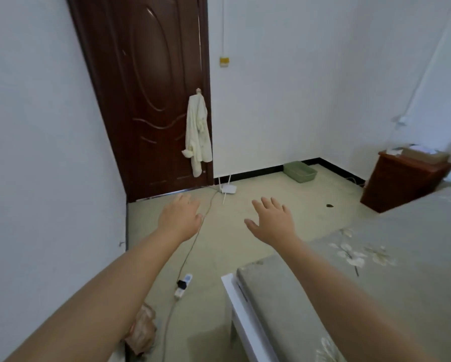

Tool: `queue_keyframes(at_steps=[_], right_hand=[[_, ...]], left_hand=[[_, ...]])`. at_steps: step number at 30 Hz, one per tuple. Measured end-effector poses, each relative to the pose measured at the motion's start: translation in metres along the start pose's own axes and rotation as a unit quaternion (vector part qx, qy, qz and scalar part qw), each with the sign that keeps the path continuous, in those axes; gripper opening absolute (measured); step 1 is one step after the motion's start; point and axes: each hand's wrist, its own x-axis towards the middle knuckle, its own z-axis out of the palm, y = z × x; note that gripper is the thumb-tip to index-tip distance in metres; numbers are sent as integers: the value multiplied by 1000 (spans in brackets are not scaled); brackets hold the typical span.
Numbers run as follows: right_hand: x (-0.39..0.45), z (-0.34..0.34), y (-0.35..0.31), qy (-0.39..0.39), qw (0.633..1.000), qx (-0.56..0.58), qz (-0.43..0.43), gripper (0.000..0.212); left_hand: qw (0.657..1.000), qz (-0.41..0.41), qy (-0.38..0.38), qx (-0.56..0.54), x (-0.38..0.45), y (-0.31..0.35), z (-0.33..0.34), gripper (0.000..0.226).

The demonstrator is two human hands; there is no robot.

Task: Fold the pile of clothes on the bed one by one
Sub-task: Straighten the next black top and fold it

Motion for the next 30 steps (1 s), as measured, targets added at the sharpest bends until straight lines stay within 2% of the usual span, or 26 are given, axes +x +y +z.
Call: queue_keyframes(at_steps=[3,10,19,25,30], right_hand=[[73,9,-29,8,999,16,-27,59],[275,24,-65,28,995,57,-78,53],[496,34,-74,40,996,47,-71,53],[623,64,-25,16,999,31,-13,57],[688,73,61,24,995,9,93,58]], left_hand=[[999,-39,17,-6,56,-42,-3,44],[997,-67,15,-31,224,-110,-3,53],[996,-68,25,-51,422,-177,19,52],[998,-3,11,-55,581,-186,52,46],[992,115,-8,-55,714,-134,83,49]])
